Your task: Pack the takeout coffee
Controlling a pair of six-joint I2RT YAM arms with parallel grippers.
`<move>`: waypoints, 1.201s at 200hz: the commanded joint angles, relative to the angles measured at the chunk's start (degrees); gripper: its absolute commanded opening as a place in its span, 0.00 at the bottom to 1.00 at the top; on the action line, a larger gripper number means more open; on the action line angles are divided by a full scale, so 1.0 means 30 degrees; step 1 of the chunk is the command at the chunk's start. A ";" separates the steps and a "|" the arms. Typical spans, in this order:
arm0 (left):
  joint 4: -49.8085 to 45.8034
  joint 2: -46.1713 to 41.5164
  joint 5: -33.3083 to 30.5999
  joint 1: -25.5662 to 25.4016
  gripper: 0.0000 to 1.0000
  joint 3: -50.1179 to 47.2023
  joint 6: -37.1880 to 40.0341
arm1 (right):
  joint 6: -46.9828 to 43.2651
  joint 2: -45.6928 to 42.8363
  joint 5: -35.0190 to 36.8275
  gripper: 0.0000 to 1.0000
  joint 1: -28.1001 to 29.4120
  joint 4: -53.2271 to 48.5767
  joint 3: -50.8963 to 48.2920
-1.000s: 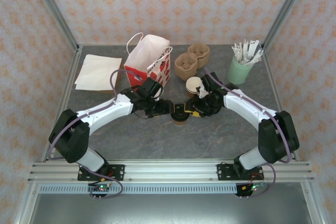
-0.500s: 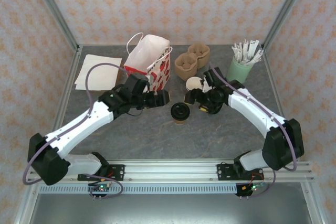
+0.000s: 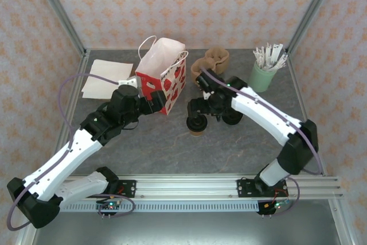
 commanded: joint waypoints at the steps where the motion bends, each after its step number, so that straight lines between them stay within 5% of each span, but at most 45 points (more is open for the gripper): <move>1: -0.0997 -0.0483 -0.1618 0.0156 1.00 -0.0254 0.0474 | -0.0702 0.1348 0.2052 0.99 0.0662 -0.2171 0.1230; 70: -0.1324 -0.0645 -0.1636 0.0172 1.00 -0.0499 0.0769 | -0.1178 0.3986 0.1771 0.99 0.1285 -0.2698 0.2626; 240: -0.1297 -0.0147 -0.1376 0.0201 1.00 -0.0555 0.0894 | -0.1405 0.5292 0.0659 0.99 0.1299 -0.1932 0.2610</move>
